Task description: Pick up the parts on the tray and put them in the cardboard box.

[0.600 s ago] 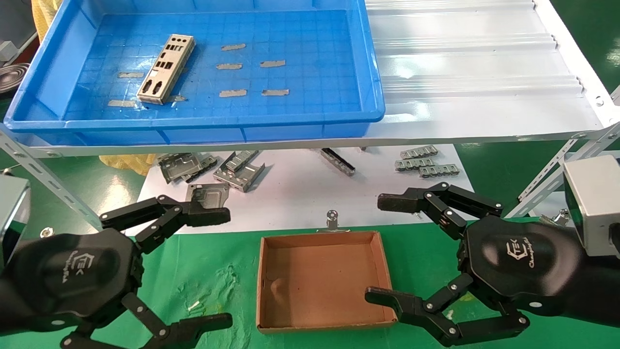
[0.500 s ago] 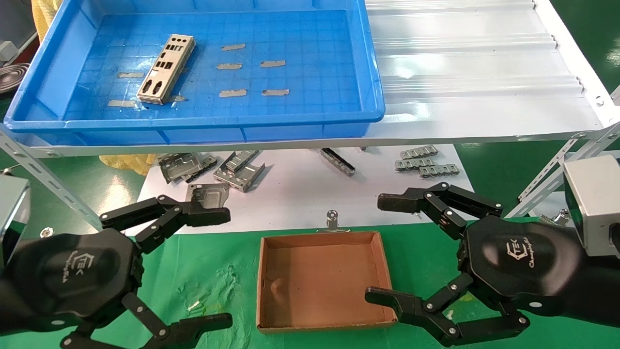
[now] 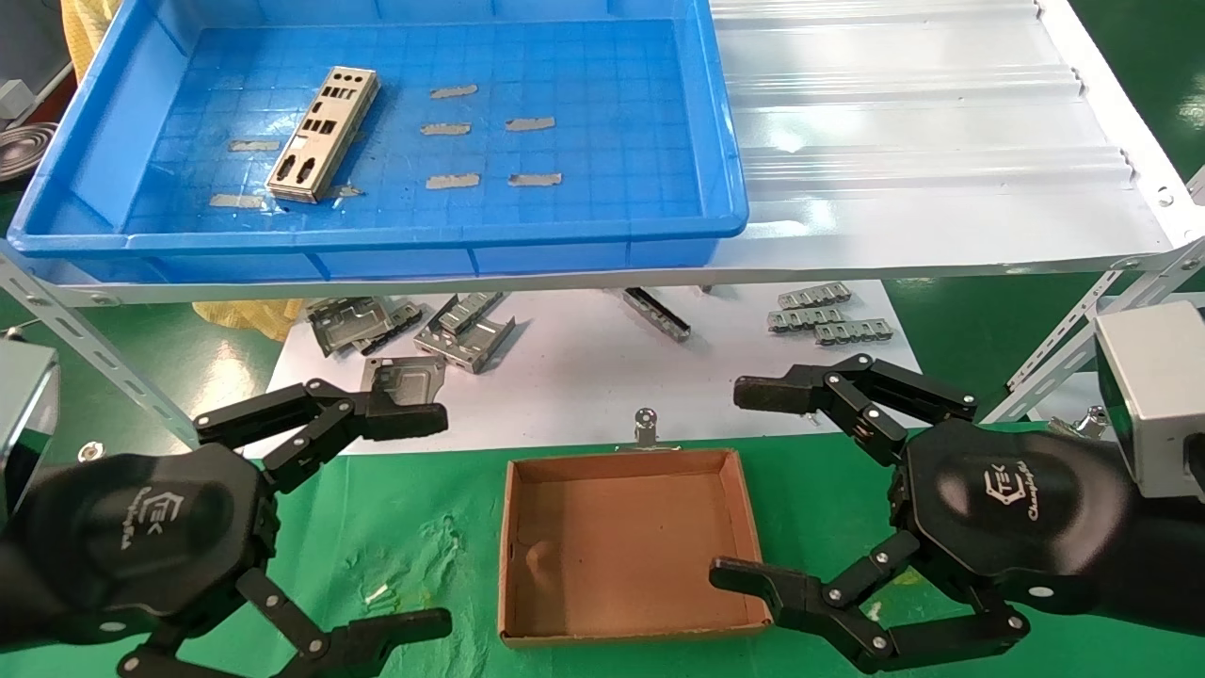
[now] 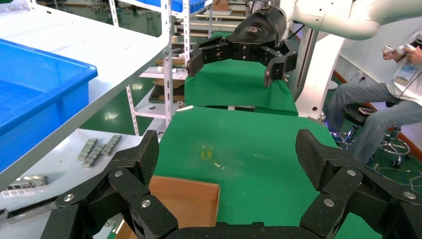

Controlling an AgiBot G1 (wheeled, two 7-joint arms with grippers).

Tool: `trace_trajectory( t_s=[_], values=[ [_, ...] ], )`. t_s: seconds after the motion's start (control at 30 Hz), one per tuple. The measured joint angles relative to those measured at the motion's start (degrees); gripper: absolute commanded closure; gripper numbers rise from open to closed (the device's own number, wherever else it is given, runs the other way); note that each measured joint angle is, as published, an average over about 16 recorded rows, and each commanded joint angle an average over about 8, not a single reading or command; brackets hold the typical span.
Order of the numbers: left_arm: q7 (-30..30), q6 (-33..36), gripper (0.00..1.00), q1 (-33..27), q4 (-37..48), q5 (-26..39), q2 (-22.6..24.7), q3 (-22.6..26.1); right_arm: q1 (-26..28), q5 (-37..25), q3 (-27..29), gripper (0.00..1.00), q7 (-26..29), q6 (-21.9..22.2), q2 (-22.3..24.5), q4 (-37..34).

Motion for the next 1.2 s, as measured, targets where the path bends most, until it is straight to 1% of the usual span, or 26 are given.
trace_trajectory(
  t_s=[0.07,1.2],
  values=[
    [0.0,0.0,0.0,0.0,0.0,0.0,0.0,0.0,0.0,0.0,0.0,1.0,0.0,0.0,0.0,0.0],
    [0.0,0.0,0.0,0.0,0.0,0.0,0.0,0.0,0.0,0.0,0.0,1.0,0.0,0.0,0.0,0.0]
  ],
)
